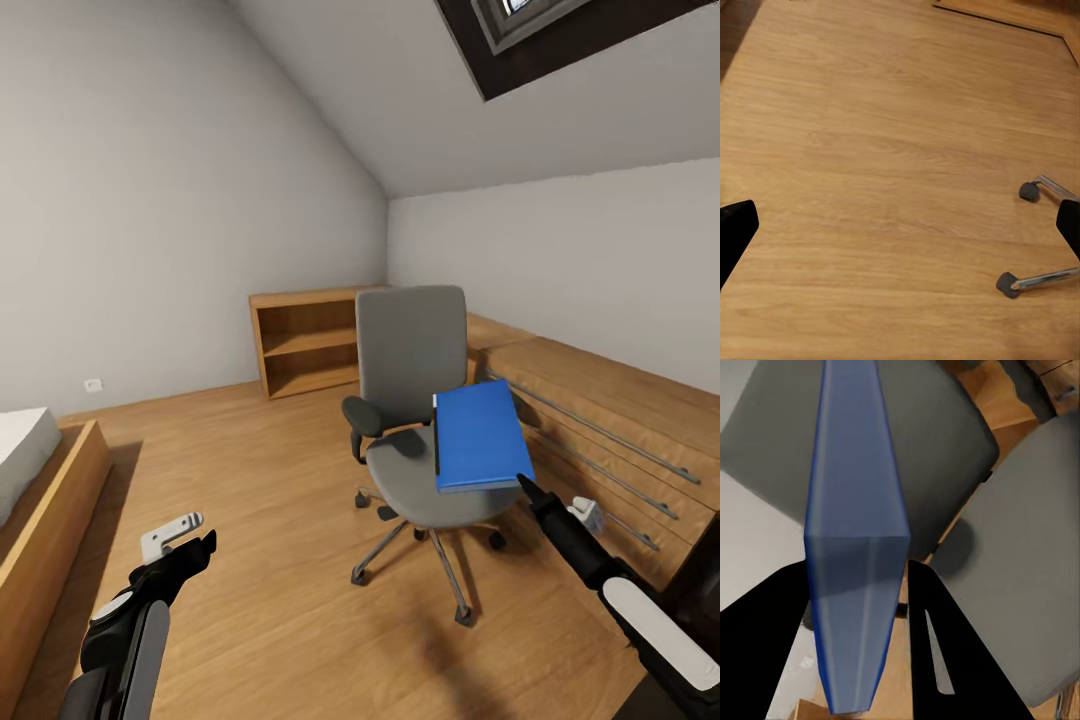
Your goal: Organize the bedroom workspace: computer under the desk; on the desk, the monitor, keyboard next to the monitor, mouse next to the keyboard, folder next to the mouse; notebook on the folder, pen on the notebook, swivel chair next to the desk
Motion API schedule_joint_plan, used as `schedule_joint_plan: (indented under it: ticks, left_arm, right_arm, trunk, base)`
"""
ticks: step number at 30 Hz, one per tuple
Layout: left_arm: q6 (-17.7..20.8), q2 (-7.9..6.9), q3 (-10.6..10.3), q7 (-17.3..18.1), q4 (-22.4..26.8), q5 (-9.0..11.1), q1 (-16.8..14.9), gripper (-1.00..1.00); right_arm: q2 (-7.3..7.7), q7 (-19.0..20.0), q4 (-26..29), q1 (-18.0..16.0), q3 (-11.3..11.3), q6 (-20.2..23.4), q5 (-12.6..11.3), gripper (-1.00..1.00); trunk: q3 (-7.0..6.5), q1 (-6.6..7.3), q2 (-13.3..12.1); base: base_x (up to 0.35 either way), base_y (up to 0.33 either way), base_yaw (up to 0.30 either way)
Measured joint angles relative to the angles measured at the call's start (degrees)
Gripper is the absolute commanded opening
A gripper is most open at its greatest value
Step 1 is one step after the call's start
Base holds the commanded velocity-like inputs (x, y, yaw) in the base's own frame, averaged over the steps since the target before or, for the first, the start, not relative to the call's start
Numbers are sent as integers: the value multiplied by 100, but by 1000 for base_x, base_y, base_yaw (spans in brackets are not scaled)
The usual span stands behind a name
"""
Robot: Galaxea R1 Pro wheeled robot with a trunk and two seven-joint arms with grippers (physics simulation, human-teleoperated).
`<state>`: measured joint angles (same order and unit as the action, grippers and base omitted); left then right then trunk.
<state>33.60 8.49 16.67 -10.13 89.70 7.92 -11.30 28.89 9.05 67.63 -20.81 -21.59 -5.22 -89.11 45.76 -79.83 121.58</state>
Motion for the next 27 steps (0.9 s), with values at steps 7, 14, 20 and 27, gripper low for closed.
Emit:
schedule_joint_plan:
  ticks: [7, 14, 20, 27]
  left_arm:
    - [-4, 0, 0, -6, -6, -1, 0, 100]
    - [-9, 8, 0, -9, -9, -1, 0, 100]
    - [-9, 9, 0, -10, -38, 0, 0, 100]
    - [-9, 1, -187, -7, -92, 2, 0, 100]
  right_arm:
    - [-18, -2424, 1477, 479, -57, -1148, 1382, -100]
    - [-34, -4717, 2151, 567, -690, -1565, 2665, -100]
    - [-45, -5051, 2208, 576, -886, -1860, 3204, -100]
    - [-48, -5060, 2229, 578, -1295, -2104, 3783, -100]
  trunk:
    - [-126, 154, -281]
    - [-251, 308, -562]
    - [-359, 439, -802]
    - [-485, 593, -1083]
  base:
    - [0, 0, 0]
    - [0, 0, 0]
    - [0, 0, 0]
    - [0, 0, 0]
